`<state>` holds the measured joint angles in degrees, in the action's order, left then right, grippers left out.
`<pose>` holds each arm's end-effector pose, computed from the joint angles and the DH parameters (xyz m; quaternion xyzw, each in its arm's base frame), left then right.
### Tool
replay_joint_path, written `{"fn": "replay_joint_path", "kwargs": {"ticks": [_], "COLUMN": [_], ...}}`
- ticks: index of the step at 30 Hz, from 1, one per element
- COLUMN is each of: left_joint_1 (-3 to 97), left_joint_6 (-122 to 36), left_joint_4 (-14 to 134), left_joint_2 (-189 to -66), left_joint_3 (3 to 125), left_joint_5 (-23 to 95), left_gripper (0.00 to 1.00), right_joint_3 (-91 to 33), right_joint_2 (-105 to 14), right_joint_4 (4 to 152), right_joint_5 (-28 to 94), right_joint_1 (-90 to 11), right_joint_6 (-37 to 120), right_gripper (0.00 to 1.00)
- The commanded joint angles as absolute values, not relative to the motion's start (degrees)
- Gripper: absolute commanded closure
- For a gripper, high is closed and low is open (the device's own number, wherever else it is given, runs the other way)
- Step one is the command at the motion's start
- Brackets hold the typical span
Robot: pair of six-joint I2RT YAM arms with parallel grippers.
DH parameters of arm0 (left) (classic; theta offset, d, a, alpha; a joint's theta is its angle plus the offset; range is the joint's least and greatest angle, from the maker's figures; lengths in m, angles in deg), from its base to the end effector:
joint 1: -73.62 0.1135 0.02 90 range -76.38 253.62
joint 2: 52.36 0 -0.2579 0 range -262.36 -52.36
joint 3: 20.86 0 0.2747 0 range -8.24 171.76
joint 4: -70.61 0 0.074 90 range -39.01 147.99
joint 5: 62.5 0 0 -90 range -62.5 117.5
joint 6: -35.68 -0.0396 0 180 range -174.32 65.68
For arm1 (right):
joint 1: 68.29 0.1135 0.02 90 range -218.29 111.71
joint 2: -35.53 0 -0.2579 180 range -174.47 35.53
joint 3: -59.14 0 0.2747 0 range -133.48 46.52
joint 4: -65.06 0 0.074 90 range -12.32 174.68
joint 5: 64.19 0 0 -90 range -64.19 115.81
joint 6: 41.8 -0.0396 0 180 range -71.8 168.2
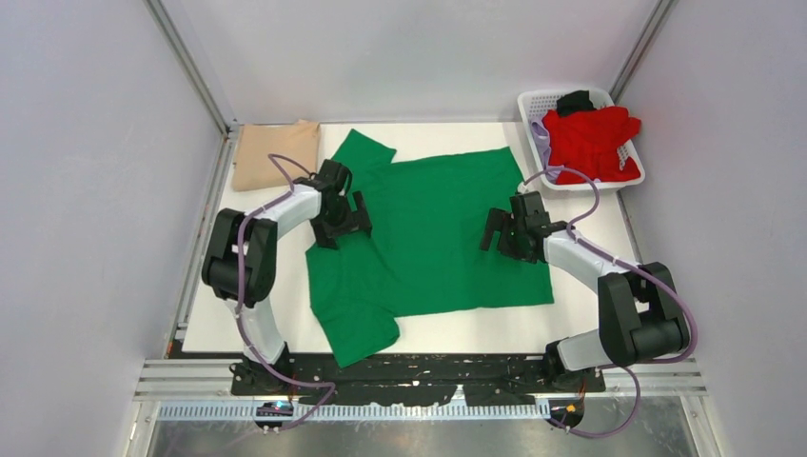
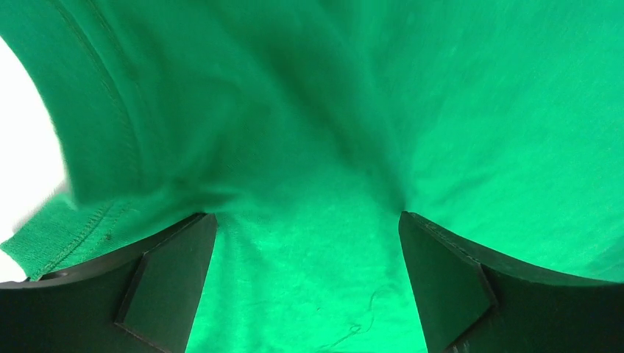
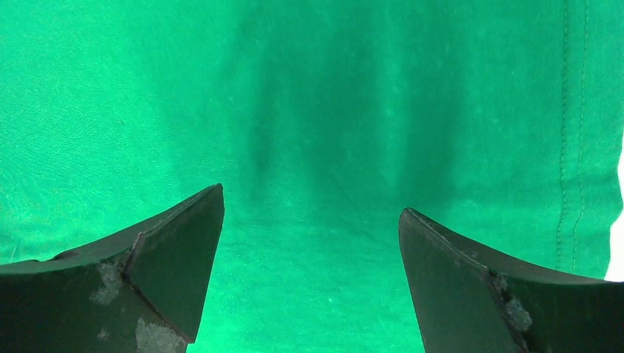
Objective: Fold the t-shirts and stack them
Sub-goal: Flatten out the tshirt
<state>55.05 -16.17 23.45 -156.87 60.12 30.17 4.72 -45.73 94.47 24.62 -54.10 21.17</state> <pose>0.3540 -0.1209 0.1463 -0.1637 0.9719 -0.0999 0.1366 0.2804 0.0701 0.1499 0.1100 0.9506 0.0929 0.2752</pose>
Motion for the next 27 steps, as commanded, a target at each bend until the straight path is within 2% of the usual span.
{"fn": "replay_joint_path", "kwargs": {"ticks": [1, 8, 12, 20, 27], "left_joint_1": [58.28, 62.27, 62.41, 59.39, 57.33], "left_joint_6": [-15.40, -17.47, -19.50, -23.55, -19.39], "left_joint_4": [24.48, 16.67, 15.56, 16.97, 12.08], "left_joint_2": [-163.30, -170.17, -170.35, -152.93, -132.35], "left_joint_3": [65.93, 78.31, 80.80, 70.69, 53.09], "left_joint_5": [31.06, 29.74, 32.36, 30.55, 26.06], "left_gripper": [0.00, 0.01, 0.00, 0.00, 0.00], "right_joint_3": [4.11, 1.78, -0.83, -3.22, 5.43], "right_joint_2": [-45.15, -49.47, -51.19, -43.52, -26.12], "right_joint_4": [90.10, 86.57, 86.27, 88.39, 91.83], "right_joint_5": [26.65, 28.21, 26.92, 18.35, 7.54], "right_joint_1": [-53.75, -53.80, -53.83, -53.88, -55.03], "right_joint_6": [20.68, 21.00, 21.32, 23.69, 18.24], "right_gripper": [0.05, 0.05, 0.05, 0.04, 0.05]}}
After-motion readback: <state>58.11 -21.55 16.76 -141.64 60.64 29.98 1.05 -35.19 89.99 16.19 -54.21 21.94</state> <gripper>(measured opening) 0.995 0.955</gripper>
